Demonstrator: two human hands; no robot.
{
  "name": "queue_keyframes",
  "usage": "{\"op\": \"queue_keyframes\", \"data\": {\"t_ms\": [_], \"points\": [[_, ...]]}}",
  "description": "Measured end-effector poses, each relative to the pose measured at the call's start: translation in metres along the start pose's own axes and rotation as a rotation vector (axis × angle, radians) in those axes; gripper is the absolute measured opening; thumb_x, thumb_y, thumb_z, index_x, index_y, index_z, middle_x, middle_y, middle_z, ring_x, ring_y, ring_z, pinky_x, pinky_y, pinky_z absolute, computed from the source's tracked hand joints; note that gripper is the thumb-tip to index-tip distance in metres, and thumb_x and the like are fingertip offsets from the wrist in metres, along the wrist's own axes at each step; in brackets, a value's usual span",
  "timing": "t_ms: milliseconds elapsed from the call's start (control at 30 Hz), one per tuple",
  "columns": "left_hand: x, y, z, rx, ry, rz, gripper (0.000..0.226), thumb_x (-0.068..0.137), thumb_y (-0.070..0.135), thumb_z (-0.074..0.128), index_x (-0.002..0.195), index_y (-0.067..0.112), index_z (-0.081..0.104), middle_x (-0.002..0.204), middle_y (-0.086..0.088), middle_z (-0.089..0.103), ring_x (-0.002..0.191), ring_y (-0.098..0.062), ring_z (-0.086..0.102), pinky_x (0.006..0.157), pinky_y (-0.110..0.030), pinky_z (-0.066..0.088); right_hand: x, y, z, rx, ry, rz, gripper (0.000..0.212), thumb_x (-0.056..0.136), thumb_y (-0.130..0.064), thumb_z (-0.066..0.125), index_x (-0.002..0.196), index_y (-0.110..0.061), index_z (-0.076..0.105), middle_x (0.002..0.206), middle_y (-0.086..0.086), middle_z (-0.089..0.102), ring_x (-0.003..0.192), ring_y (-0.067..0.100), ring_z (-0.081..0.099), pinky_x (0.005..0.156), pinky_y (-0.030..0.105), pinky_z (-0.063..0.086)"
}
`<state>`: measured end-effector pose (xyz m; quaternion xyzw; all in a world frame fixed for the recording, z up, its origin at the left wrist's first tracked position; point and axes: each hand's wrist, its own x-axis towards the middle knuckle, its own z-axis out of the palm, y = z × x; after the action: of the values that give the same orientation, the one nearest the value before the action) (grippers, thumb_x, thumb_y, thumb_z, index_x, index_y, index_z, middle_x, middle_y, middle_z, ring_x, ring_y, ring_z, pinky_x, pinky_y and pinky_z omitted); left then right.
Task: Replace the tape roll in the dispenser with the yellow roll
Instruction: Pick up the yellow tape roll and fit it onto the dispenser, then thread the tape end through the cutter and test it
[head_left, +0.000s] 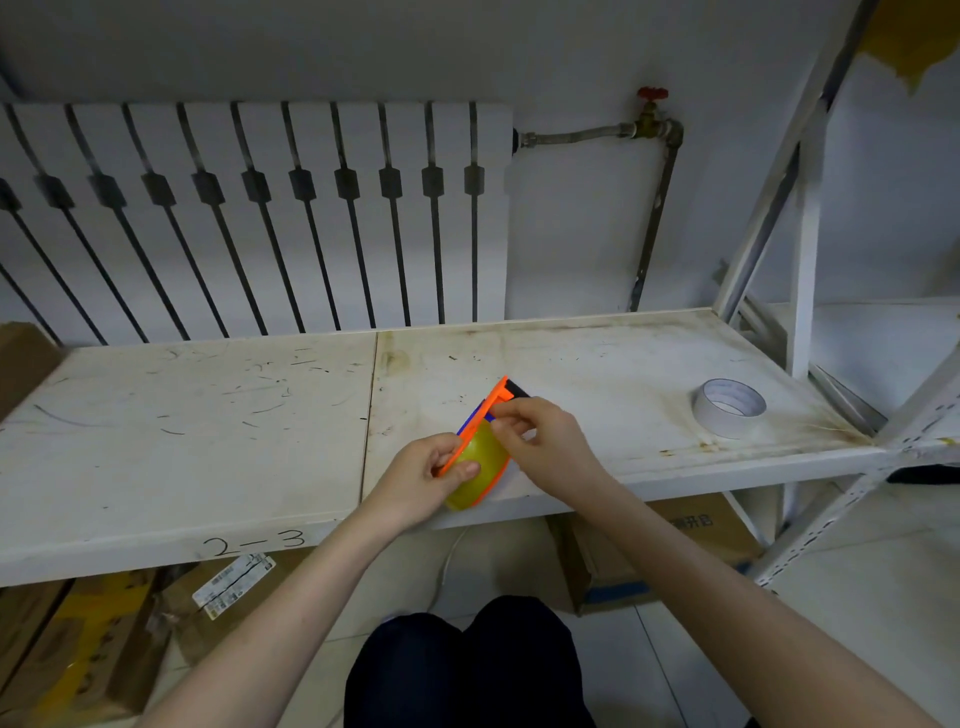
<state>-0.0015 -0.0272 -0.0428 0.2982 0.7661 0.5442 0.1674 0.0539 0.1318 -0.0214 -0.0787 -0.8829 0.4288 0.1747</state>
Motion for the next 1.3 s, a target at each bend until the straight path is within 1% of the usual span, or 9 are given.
{"op": "queue_keyframes", "data": {"t_ms": [167,300,467,600,700,767,933,1100,1300], "points": [[0.003,-0.007,0.001,0.038,-0.029,0.000,0.024,0.087,0.008,0.060,0.071,0.024,0.056,0.052,0.014,0.053,0.053,0.001,0.046,0.057,-0.015,0.036,0.002,0.005,0.008,-0.084,-0.014,-0.016,0.023,0.088,-0.020,0.061,0.105,-0.008,0.071,0.104,0.007,0.068,0.080,0.008,0.054,0.066,0.011,0.039],[0.004,-0.007,-0.003,0.054,-0.075,-0.013,0.022,0.087,0.010,0.059,0.073,0.025,0.055,0.054,0.020,0.058,0.054,0.004,0.049,0.057,-0.010,0.037,0.002,0.007,0.010,-0.064,0.056,-0.012,0.014,0.085,-0.014,0.064,0.093,-0.007,0.073,0.084,0.005,0.070,0.068,0.005,0.053,0.062,0.007,0.038],[0.004,-0.010,-0.004,0.084,-0.094,-0.034,0.026,0.088,0.005,0.058,0.075,0.027,0.055,0.056,0.024,0.061,0.056,0.006,0.053,0.058,-0.008,0.039,0.003,0.009,0.015,-0.057,0.078,0.011,0.011,0.085,-0.016,0.065,0.089,-0.009,0.072,0.081,0.001,0.069,0.069,0.006,0.055,0.063,0.010,0.041],[0.005,-0.007,-0.007,0.064,-0.106,-0.047,0.003,0.082,0.021,0.060,0.080,0.017,0.060,0.068,0.010,0.061,0.067,-0.006,0.054,0.066,-0.021,0.042,0.006,0.009,0.018,-0.100,0.062,0.028,0.012,0.089,-0.019,0.059,0.091,-0.010,0.067,0.078,-0.005,0.060,0.071,0.008,0.053,0.061,0.016,0.041],[0.005,-0.002,-0.007,0.079,-0.107,-0.069,0.022,0.084,0.025,0.059,0.091,0.004,0.061,0.081,-0.011,0.059,0.076,-0.019,0.053,0.071,-0.030,0.041,0.008,0.010,0.023,-0.143,0.038,0.024,0.016,0.094,-0.017,0.048,0.094,-0.008,0.062,0.081,-0.005,0.055,0.072,0.011,0.049,0.058,0.017,0.035],[0.006,0.000,-0.008,0.110,-0.096,-0.084,0.020,0.091,0.022,0.056,0.095,0.002,0.061,0.084,-0.012,0.060,0.077,-0.019,0.054,0.071,-0.031,0.042,0.009,0.011,0.026,-0.127,0.023,0.034,0.018,0.096,-0.015,0.042,0.096,-0.007,0.058,0.085,-0.003,0.054,0.077,0.013,0.049,0.059,0.015,0.034],[0.007,-0.003,-0.015,0.189,-0.010,-0.110,0.026,0.086,0.036,0.060,0.091,0.011,0.059,0.085,-0.015,0.064,0.078,-0.029,0.061,0.069,-0.042,0.050,0.010,0.009,0.023,-0.030,0.010,0.056,0.012,0.096,-0.013,0.039,0.089,-0.014,0.049,0.079,-0.003,0.054,0.075,0.017,0.053,0.067,0.034,0.048],[0.003,0.004,-0.009,0.364,0.047,-0.122,0.072,0.060,0.037,0.083,0.121,0.028,0.045,0.103,0.010,0.052,0.092,-0.011,0.053,0.064,-0.017,0.043,0.018,0.007,0.022,-0.028,-0.001,0.099,0.014,0.095,-0.013,0.041,0.094,-0.010,0.054,0.087,0.002,0.060,0.079,0.017,0.055,0.066,0.025,0.046],[0.006,0.002,-0.008,0.411,0.228,-0.039,0.058,0.060,0.040,0.082,0.111,0.023,0.059,0.103,0.007,0.061,0.096,-0.012,0.054,0.073,-0.020,0.042,0.027,0.003,0.020,0.040,-0.110,0.168,0.016,0.091,-0.029,0.054,0.089,-0.012,0.055,0.083,-0.001,0.058,0.079,0.014,0.055,0.073,0.029,0.047]]}}
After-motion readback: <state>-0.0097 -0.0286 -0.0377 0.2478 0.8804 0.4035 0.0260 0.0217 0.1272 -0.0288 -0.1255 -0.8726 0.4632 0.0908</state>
